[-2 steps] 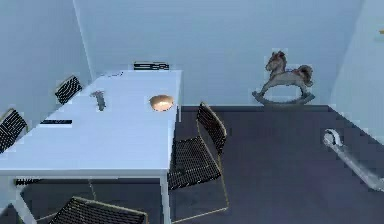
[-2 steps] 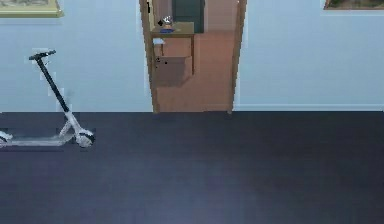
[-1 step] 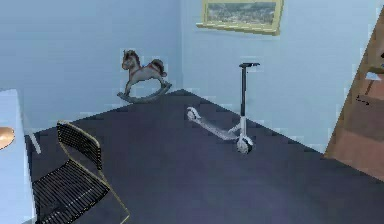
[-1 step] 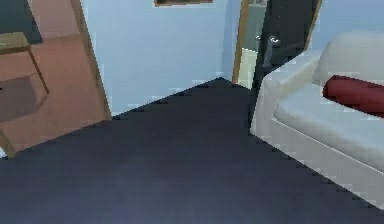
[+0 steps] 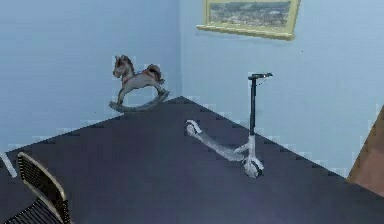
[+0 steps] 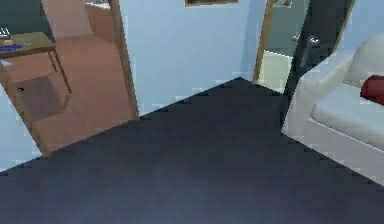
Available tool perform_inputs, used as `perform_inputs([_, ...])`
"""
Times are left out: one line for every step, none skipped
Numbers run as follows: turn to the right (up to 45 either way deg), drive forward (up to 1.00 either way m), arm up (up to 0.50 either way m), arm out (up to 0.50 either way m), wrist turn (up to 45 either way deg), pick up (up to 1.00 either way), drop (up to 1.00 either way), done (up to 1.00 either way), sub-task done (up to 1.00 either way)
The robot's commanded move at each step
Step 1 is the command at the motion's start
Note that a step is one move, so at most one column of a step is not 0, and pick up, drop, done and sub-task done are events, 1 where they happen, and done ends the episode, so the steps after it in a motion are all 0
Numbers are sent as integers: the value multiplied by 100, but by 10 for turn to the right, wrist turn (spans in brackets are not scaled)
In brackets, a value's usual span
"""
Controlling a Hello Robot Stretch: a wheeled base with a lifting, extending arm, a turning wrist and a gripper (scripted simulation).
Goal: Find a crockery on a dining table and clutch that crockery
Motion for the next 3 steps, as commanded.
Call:
perform_inputs([-450,0,0,0,0,0,0,0,0])
perform_inputs([-450,0,0,0,0,0,0,0,0])
perform_inputs([-450,0,0,0,0,0,0,0,0])
